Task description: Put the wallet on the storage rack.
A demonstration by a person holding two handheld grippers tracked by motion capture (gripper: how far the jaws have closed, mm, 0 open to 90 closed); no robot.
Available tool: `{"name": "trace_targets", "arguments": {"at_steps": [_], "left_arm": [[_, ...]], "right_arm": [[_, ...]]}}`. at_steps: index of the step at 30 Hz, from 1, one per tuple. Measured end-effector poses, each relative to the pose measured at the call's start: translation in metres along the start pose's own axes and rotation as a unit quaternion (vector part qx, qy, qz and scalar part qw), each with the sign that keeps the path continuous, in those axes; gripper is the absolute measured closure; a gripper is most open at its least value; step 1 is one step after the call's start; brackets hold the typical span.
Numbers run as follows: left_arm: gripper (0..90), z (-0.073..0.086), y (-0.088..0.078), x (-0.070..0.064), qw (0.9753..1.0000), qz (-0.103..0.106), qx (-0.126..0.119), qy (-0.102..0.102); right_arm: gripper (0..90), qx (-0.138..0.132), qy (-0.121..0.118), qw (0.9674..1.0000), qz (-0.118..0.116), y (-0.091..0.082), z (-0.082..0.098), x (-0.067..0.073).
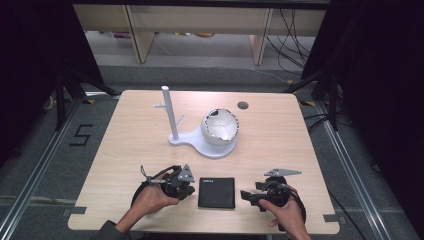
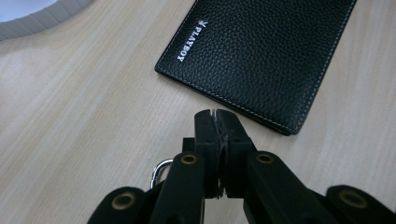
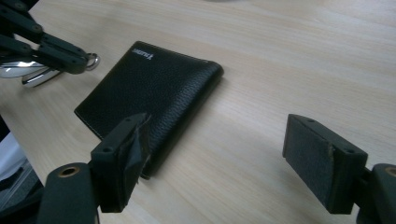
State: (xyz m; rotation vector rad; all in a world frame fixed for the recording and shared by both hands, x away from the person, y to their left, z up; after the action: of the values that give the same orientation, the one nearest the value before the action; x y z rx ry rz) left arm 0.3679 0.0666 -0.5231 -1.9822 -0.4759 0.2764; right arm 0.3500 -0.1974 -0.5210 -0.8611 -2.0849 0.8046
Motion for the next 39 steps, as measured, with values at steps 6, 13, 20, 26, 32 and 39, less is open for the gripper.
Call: {"name": "trace_targets", "arguments": {"at_steps": [6, 13, 20, 26, 32, 39], "left_arm": [[89.0, -0.006, 0.009, -0.006, 0.9999, 0.009, 0.003, 0.006], [88.9, -0.008, 0.015, -0.009, 0.9998, 0.011, 0.012, 0.013], [88.8, -0.008, 0.016, -0.009, 0.9997, 0.011, 0.016, 0.013], [88.7, -0.009, 0.017, -0.016, 0.9996, 0.019, 0.014, 0.015], [88.2, -0.011, 0.018, -0.021, 0.9992, 0.026, 0.015, 0.026], [88.1, -0.011, 0.018, -0.022, 0.9993, 0.026, 0.013, 0.023]], "right_arm": [[24.9, 0.000, -0.011, 0.9998, -0.016, 0.007, -0.003, 0.003], [28.2, 0.006, 0.005, 0.9994, -0.035, 0.015, -0.005, 0.013], [31.1, 0.014, 0.007, 0.9989, -0.043, 0.024, -0.007, 0.015], [33.7, 0.014, 0.014, 0.9986, -0.049, 0.029, -0.012, 0.014], [38.2, 0.013, 0.009, 0.9989, -0.044, 0.035, -0.017, 0.008], [49.6, 0.015, 0.008, 0.9989, -0.044, 0.042, -0.026, 0.010]]}}
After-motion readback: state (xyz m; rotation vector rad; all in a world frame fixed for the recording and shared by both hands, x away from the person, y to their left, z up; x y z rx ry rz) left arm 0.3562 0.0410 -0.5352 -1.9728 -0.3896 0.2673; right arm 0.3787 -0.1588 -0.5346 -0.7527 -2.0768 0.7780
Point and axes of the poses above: each handheld gripper's, and its own axes: y roughly forward along the jaws, z roughly out of its underside, x roughly to its left, the point moved 5 cm from there along y, roughly forward along the jaws, and after that the axes turned 7 degrees about x, right-handed, at the moved point
